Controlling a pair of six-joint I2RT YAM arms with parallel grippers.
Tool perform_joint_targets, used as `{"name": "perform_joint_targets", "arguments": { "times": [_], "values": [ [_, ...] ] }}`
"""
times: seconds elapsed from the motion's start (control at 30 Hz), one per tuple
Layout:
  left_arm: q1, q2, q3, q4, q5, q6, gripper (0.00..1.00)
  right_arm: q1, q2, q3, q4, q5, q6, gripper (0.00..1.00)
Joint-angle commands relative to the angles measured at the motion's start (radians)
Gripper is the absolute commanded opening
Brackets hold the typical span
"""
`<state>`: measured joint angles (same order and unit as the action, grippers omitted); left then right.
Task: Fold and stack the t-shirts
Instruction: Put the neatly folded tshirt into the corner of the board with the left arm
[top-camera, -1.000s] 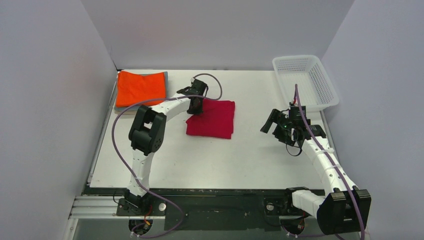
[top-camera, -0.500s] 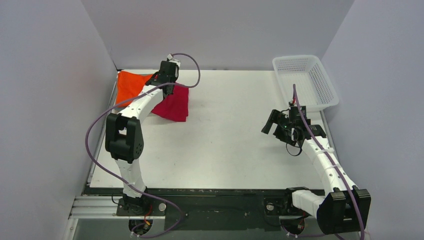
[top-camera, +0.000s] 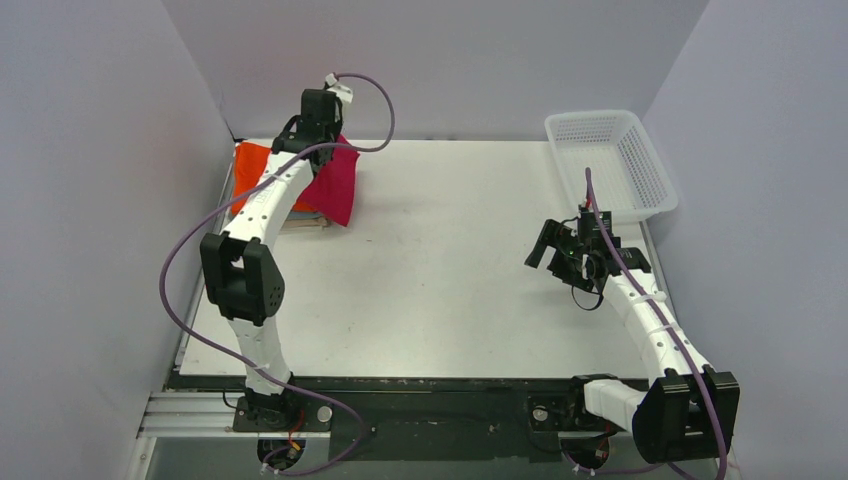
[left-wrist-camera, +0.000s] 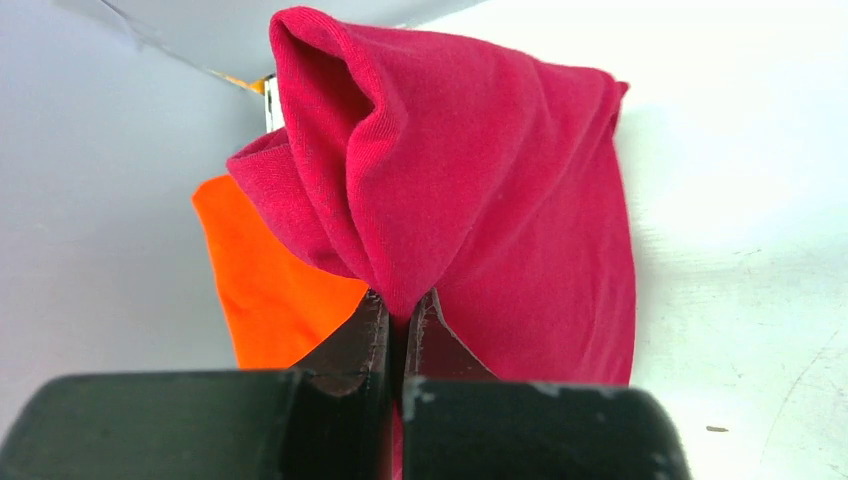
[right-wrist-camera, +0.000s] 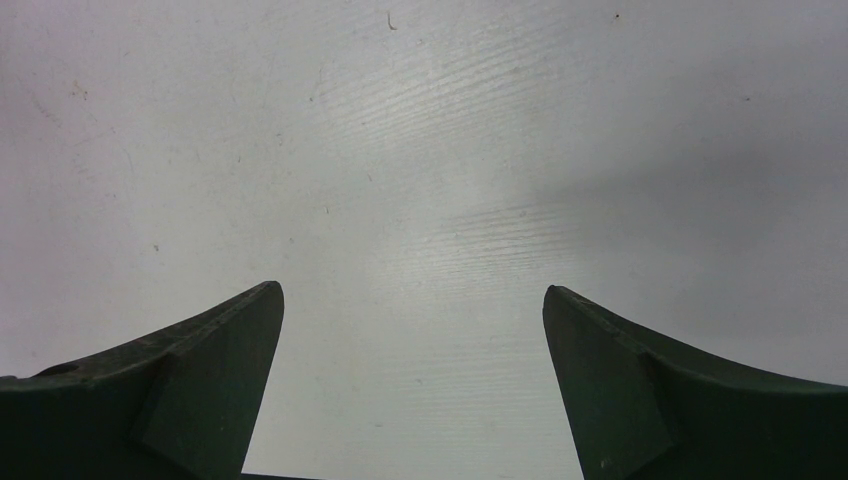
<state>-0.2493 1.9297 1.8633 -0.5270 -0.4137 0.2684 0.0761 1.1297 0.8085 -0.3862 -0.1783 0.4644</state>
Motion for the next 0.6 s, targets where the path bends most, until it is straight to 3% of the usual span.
{"name": "perform_joint_targets", "arguments": {
  "times": [0.0,0.3,0.57],
  "values": [
    [0.023,-0.054,0.149,-0.039,0.032,0.029,0.00,-0.008,0.007,0.003,-0.016,0.028,-0.012,0.98],
    [0.059,-0.063,0.216,-0.086,0.084,0.032,0.00,-0.009,0.013,0.007,-0.022,0.045,-0.009,0.98],
    [0.127,-0.041,0.177,-0.064,0.151,0.035,0.00,-0.010,0.021,0.014,-0.038,0.064,-0.007,0.98]
  ]
}}
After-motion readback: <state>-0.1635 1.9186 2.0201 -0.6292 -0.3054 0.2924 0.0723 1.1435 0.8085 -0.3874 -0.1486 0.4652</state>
